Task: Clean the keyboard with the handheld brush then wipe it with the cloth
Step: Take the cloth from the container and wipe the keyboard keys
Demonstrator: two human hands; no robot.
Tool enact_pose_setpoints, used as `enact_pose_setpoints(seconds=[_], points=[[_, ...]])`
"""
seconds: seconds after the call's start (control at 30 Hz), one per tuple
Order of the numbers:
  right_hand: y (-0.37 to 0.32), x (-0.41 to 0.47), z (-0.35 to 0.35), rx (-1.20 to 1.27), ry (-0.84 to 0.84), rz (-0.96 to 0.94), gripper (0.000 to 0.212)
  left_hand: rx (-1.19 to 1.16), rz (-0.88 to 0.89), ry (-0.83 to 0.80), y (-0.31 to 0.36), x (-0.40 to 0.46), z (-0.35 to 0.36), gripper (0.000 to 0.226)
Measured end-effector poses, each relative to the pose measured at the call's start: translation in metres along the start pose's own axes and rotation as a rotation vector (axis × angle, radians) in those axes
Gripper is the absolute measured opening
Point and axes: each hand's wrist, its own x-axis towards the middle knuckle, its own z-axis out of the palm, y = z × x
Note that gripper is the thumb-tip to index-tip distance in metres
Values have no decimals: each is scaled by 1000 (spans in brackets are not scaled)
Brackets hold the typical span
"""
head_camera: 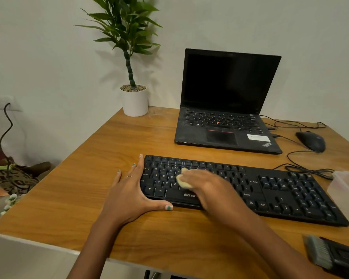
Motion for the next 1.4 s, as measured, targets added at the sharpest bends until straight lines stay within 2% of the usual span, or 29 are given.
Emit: enact_pose_setpoints(seconds=[0.13, 0.2, 0.3, 0.37, 0.47, 0.53, 0.63, 0.83, 0.97, 1.13, 1.27, 1.4], points=[[33, 17, -10, -76, 126, 198, 33, 16, 3, -1, 0, 0, -1, 151], [15, 19, -1, -54, 112, 132, 35, 12, -5, -2, 1, 0, 0, 152], [-11, 13, 10, -4, 5, -57, 43, 20, -3, -7, 1, 0, 0, 154], [1, 22, 2, 7, -3, 4, 35, 10, -3, -9, 0, 1, 0, 154], [28, 36, -4, -62, 117, 133, 29, 3, 19, 5, -4, 1, 1, 153], [17, 35, 1, -48, 99, 76, 29, -1, 30, 17, -6, 2, 3, 152], [-8, 26, 11, 19, 16, -134, 34, -9, 38, 35, -6, 3, 5, 153], [17, 61, 11, -47, 109, 26, 29, -17, 17, 27, -1, 0, 1, 147], [-18, 63, 30, -18, 53, -225, 32, -40, 53, 24, -10, 6, 6, 147], [-1, 90, 28, -34, 104, -68, 26, -86, 45, 25, -7, 4, 3, 150], [-27, 84, 34, 52, 23, -275, 23, -87, 27, 25, 0, 0, -2, 148], [-10, 111, 33, 39, 69, -100, 13, -106, 26, 16, 2, -1, -3, 148]])
